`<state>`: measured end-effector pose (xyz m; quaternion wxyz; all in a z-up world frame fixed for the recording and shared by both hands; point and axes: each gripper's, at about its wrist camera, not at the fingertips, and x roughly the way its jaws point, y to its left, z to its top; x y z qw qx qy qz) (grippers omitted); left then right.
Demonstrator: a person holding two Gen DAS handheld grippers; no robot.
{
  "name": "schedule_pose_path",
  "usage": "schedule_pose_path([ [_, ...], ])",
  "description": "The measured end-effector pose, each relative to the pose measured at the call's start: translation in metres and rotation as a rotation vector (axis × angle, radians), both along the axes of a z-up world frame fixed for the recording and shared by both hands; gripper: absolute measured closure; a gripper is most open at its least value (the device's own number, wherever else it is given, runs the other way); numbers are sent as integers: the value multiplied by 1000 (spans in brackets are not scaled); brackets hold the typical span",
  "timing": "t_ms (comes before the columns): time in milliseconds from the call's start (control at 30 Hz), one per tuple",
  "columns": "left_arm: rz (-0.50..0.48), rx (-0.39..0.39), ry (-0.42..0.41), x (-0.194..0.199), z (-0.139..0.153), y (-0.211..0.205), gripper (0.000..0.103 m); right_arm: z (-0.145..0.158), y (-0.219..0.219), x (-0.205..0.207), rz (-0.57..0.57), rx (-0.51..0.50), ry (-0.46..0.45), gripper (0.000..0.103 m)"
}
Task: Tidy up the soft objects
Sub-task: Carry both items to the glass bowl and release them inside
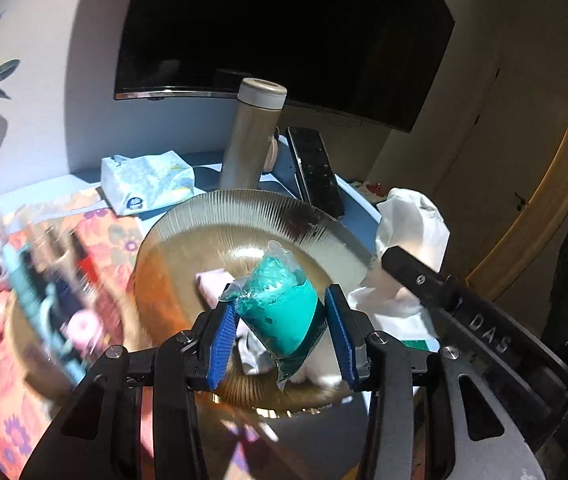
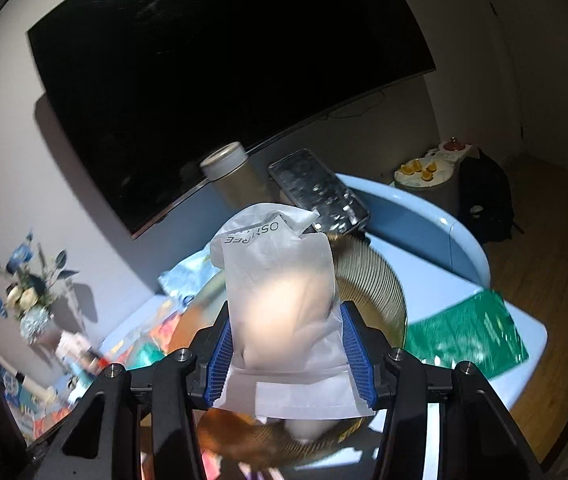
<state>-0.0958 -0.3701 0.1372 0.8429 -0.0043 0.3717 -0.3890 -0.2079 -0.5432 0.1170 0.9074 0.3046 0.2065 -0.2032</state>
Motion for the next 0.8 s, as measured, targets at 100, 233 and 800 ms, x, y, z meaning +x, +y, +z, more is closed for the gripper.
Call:
schedule_pose_path([
  [100, -3, 22, -11, 8, -3, -10, 63, -3, -16, 15, -1, 6, 21, 53],
  [233, 7, 61, -27, 22, -9, -26, 61, -7, -26, 31, 10, 11, 45, 53],
  [800, -72, 22, -98, 1, 5, -23, 23, -9, -32, 16, 31, 56, 50, 34],
])
